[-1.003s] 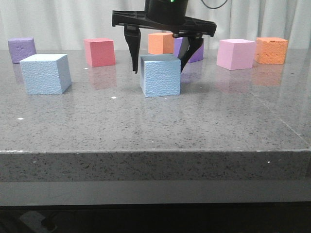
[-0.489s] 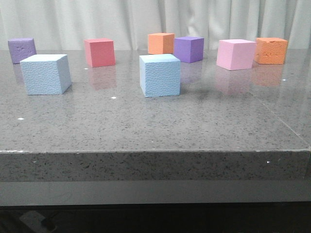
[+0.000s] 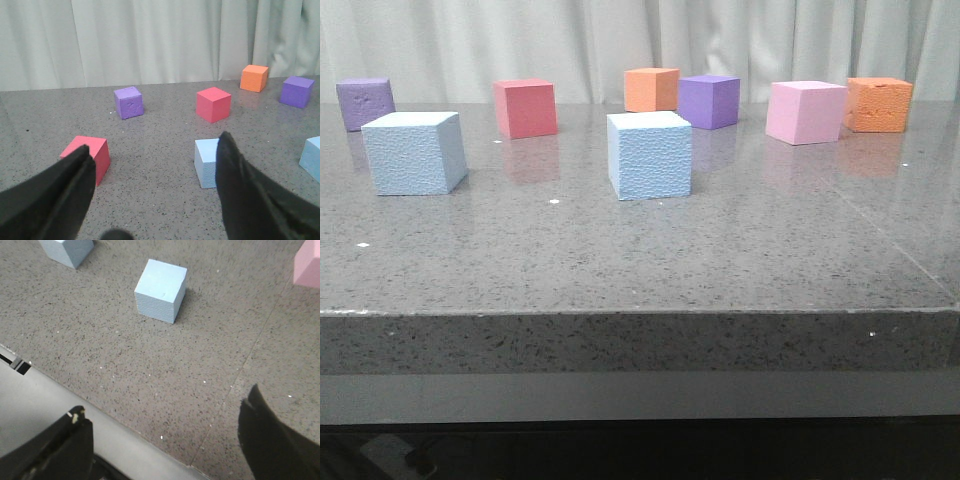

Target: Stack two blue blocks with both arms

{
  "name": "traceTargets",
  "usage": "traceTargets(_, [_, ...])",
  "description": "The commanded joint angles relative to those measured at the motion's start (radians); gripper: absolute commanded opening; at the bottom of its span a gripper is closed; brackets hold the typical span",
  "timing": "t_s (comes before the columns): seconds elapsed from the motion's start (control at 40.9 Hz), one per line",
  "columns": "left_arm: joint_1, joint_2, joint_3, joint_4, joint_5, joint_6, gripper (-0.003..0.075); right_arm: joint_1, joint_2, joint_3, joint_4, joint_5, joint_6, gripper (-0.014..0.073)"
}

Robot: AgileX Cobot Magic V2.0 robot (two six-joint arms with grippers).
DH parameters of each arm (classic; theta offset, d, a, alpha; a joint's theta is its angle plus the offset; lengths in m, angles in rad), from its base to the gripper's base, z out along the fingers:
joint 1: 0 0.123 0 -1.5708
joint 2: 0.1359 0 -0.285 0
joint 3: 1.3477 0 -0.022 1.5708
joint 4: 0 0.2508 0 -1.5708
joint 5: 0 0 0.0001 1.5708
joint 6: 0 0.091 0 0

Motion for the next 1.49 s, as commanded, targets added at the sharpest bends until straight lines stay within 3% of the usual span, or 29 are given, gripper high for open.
traceTargets(0.0, [-0.006,0.015,-0.024,-0.011,-0.076,-0.01,0.0491,0.0,-0.163,0.105,0.003,-0.153,-0.03,0.0601])
traceTargets(0.147, [-0.006,0.015,-0.024,-0.011,-0.076,-0.01,0.0491,0.0,-0.367,0.296,0.003,-0.221,-0.03,0.0601])
traceTargets(0.367, [-0.006,0.015,-0.024,-0.011,-0.076,-0.01,0.0491,0.0,-0.499,0.433,0.006,-0.228,-0.029,0.0601])
traceTargets(1.468, [-0.006,0.015,-0.024,-0.011,-0.1,-0.01,0.0491,0.0,-0.499,0.438,0.006,-0.25,-0.029,0.0601])
